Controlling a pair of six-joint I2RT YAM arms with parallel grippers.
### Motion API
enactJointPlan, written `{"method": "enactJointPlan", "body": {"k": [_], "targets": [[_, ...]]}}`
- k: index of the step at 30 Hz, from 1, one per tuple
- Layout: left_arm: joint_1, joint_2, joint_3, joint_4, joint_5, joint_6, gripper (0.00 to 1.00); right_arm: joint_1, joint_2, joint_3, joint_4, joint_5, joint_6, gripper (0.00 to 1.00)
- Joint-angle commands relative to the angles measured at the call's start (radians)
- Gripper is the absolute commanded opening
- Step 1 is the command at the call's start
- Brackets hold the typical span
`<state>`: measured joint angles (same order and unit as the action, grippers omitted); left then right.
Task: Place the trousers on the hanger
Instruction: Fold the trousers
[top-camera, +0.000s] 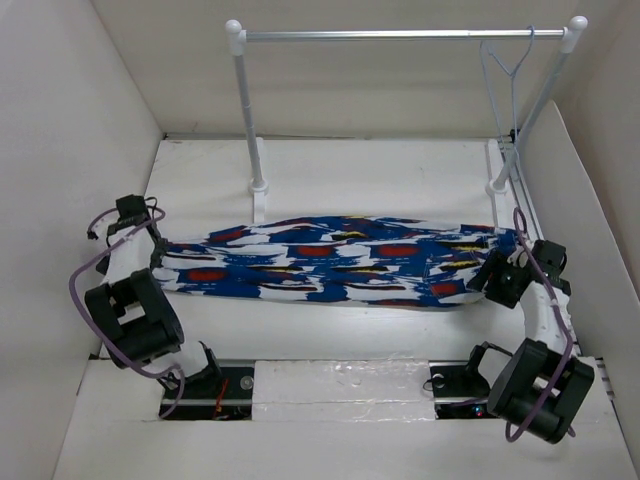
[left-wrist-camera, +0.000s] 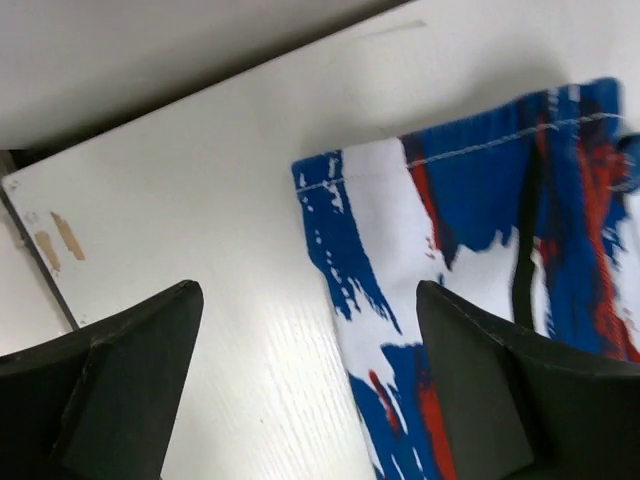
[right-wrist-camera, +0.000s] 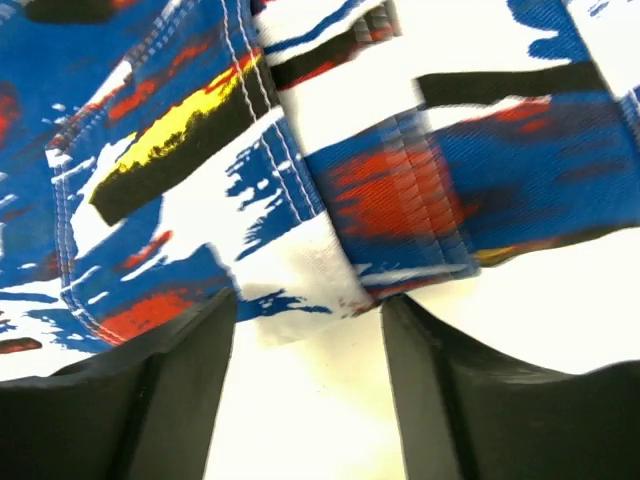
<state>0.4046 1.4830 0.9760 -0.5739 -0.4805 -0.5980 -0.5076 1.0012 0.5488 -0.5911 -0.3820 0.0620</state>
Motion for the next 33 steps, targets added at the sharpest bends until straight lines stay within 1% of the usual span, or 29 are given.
{"method": "enactJointPlan", "body": {"k": [1, 3, 4, 5, 6, 7, 8, 9, 10, 11, 12, 13, 14, 15, 16, 17, 18, 19, 20, 21, 22, 23, 24, 26, 27, 28, 29, 31, 33], "targets": [[-0.001, -0.098, 0.058, -0.037, 0.076, -0.005, 0.86, 0.007, 0.053, 0.069, 0.017, -0.015, -0.05, 0.68], [-0.087, -0.128, 0.088, -0.02, 0.105, 0.007, 0.84, 0.032, 0.054, 0.092, 0.014, -0.026, -0.048, 0.66], [-0.13, -0.141, 0.098, -0.011, 0.118, 0.016, 0.8, 0.046, 0.039, 0.115, 0.002, -0.02, -0.039, 0.63], [-0.286, -0.17, 0.116, 0.047, 0.141, 0.056, 0.71, 0.073, 0.019, 0.143, -0.006, 0.014, -0.034, 0.57], [-0.288, -0.17, 0.116, 0.048, 0.17, 0.056, 0.71, 0.09, 0.019, 0.143, -0.006, 0.014, -0.034, 0.56], [-0.344, -0.171, 0.122, 0.077, 0.198, 0.091, 0.6, 0.11, 0.013, 0.161, -0.01, 0.023, -0.04, 0.55], [-0.396, -0.162, 0.153, 0.085, 0.212, 0.127, 0.54, 0.135, 0.014, 0.196, -0.004, 0.008, -0.083, 0.54], [-0.491, -0.155, 0.164, 0.094, 0.23, 0.15, 0.43, 0.162, 0.026, 0.21, 0.01, -0.03, -0.106, 0.43], [-0.528, -0.145, 0.168, 0.107, 0.287, 0.179, 0.32, 0.222, 0.042, 0.223, 0.034, -0.062, -0.122, 0.37], [-0.555, -0.123, 0.174, 0.132, 0.333, 0.205, 0.32, 0.254, 0.078, 0.258, 0.028, -0.101, -0.152, 0.28], [-0.593, -0.109, 0.178, 0.147, 0.449, 0.26, 0.32, 0.289, 0.095, 0.263, 0.043, -0.147, -0.175, 0.14], [-0.61, -0.074, 0.184, 0.158, 0.474, 0.28, 0.32, 0.375, 0.111, 0.266, 0.115, -0.184, -0.191, 0.12], [-0.624, -0.057, 0.194, 0.172, 0.524, 0.296, 0.33, 0.417, 0.161, 0.279, 0.105, -0.16, -0.214, 0.08], [-0.624, -0.038, 0.199, 0.184, 0.587, 0.328, 0.36, 0.45, 0.19, 0.357, 0.061, -0.105, -0.224, 0.0], [-0.624, -0.018, 0.208, 0.187, 0.611, 0.334, 0.4, 0.484, 0.209, 0.384, -0.014, -0.05, -0.215, 0.0], [-0.624, 0.026, 0.233, 0.174, 0.623, 0.339, 0.42, 0.518, 0.218, 0.404, -0.038, 0.079, -0.182, 0.0], [-0.624, 0.043, 0.24, 0.174, 0.634, 0.348, 0.47, 0.518, 0.199, 0.408, -0.052, 0.128, -0.169, 0.07], [-0.624, 0.063, 0.251, 0.171, 0.673, 0.381, 0.53, 0.518, 0.173, 0.405, -0.065, 0.165, -0.16, 0.2], [-0.624, 0.097, 0.275, 0.146, 0.681, 0.389, 0.53, 0.505, 0.148, 0.401, -0.064, 0.208, -0.156, 0.33], [-0.633, 0.108, 0.282, 0.14, 0.707, 0.405, 0.53, 0.504, 0.098, 0.393, -0.044, 0.187, -0.168, 0.49], [-0.633, 0.117, 0.282, 0.14, 0.724, 0.438, 0.53, 0.504, 0.079, 0.363, 0.055, 0.14, -0.18, 0.56], [-0.633, 0.117, 0.277, 0.157, 0.737, 0.44, 0.53, 0.504, 0.079, 0.353, 0.104, -0.003, -0.203, 0.6], [-0.642, 0.123, 0.279, 0.163, 0.761, 0.441, 0.53, 0.526, 0.133, 0.353, 0.17, -0.076, -0.209, 0.6], [-0.653, 0.146, 0.3, 0.177, 0.812, 0.46, 0.53, 0.566, 0.261, 0.425, 0.185, -0.25, -0.279, 0.59], [-0.653, 0.155, 0.311, 0.177, 0.835, 0.467, 0.53, 0.621, 0.331, 0.472, 0.136, -0.289, -0.322, 0.57], [-0.667, 0.181, 0.328, 0.172, 0.838, 0.484, 0.52, 0.65, 0.462, 0.521, 0.122, -0.316, -0.352, 0.55], [-0.667, 0.19, 0.346, 0.163, 0.833, 0.507, 0.52, 0.678, 0.521, 0.615, 0.097, -0.339, -0.419, 0.56], [-0.691, 0.2, 0.348, 0.18, 0.824, 0.523, 0.52, 0.725, 0.609, 0.703, 0.053, -0.348, -0.465, 0.58], [-0.702, 0.209, 0.345, 0.201, 0.821, 0.547, 0.52, 0.725, 0.736, 0.822, 0.001, -0.417, -0.514, 0.62]]}}
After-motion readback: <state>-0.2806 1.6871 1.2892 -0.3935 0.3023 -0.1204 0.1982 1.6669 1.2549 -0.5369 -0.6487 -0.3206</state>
